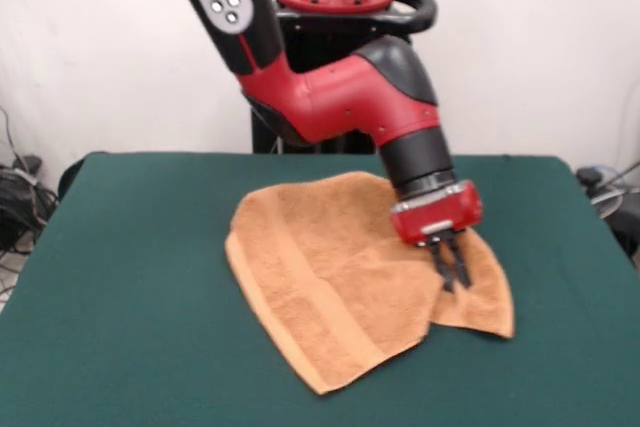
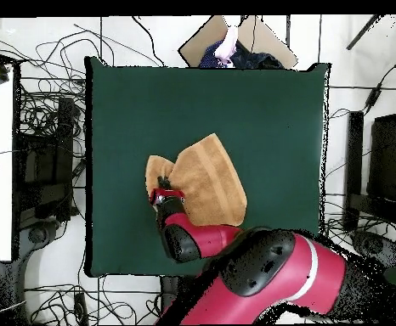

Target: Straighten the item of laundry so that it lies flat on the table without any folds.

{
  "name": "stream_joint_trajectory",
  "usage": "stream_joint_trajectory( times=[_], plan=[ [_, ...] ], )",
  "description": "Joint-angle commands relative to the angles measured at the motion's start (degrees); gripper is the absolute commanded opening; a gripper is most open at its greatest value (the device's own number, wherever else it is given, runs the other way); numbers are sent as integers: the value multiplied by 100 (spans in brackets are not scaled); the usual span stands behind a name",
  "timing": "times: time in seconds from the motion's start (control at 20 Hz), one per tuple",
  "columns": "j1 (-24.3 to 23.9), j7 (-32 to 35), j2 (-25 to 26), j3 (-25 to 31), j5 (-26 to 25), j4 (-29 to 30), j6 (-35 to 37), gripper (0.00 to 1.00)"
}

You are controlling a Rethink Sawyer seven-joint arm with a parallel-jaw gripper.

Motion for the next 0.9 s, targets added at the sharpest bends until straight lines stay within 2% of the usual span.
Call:
stream_joint_trajectory(
  times=[0.05,0.2,0.55,0.8,0.85,0.9],
  plan=[
    [529,1377,1588,910,278,-284,1694,0],
    [532,1287,1537,884,435,-291,1764,0],
    [293,1173,1507,900,362,-308,1879,0],
    [452,1042,1224,632,461,-202,1586,0],
    [502,1018,1185,568,460,-200,1496,100],
    [540,1010,1159,535,498,-185,1469,100]
  ],
)
